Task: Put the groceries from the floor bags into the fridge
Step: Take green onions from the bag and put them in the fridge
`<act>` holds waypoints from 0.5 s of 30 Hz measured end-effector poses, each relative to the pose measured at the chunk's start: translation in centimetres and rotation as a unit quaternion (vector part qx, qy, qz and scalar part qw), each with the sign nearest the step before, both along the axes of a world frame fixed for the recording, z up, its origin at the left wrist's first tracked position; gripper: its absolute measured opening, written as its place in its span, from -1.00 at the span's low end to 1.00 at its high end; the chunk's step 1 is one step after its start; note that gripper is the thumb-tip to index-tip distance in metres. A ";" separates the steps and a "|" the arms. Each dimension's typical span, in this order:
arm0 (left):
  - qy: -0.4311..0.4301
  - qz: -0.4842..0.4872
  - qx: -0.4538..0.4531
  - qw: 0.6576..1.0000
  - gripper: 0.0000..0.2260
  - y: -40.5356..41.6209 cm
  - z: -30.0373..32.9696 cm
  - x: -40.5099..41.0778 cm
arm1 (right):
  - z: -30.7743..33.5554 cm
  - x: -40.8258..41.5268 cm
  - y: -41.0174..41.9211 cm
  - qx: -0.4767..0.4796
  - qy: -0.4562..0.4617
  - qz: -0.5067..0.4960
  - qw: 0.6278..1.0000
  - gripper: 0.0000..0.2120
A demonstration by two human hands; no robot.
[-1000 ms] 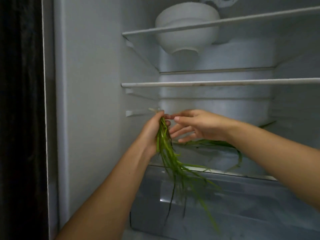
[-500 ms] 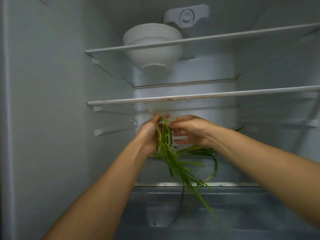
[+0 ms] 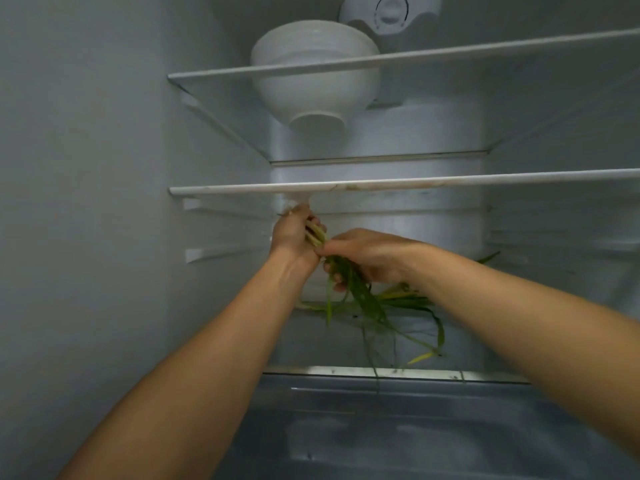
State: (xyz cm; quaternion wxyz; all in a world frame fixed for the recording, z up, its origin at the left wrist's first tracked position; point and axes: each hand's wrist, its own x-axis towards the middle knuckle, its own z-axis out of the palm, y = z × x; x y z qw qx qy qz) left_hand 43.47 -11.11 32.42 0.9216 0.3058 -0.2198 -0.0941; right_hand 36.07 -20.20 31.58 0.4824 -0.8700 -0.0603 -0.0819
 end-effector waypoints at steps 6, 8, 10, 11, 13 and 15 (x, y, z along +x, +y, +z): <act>-0.306 0.306 0.323 0.842 -0.77 1.9 -2.6 3.4 | 2.1 1.8 -2.4 -0.554 -0.102 -0.106 0.820 -0.81; -0.484 0.349 0.481 0.642 -0.67 2.3 -3.2 4.4 | 1.5 2.6 -2.6 -0.638 -0.103 -0.111 0.755 -0.74; -0.543 0.283 0.633 0.475 -0.58 2.3 -3.8 4.9 | 0.0 3.6 -2.9 -0.651 -0.107 -0.092 0.746 -0.64; -0.536 0.251 0.682 0.430 -0.62 2.3 -4.1 4.9 | -1.0 4.2 -3.1 -0.631 -0.107 -0.073 0.765 -0.64; -0.526 0.209 0.732 0.380 -0.75 2.4 -4.9 5.2 | -3.2 5.3 -3.7 -0.574 -0.086 -0.038 0.814 -0.70; -0.516 0.201 0.770 0.316 -0.77 2.7 -6.0 6.2 | -5.4 6.6 -4.1 -0.554 -0.038 -0.015 0.831 -0.76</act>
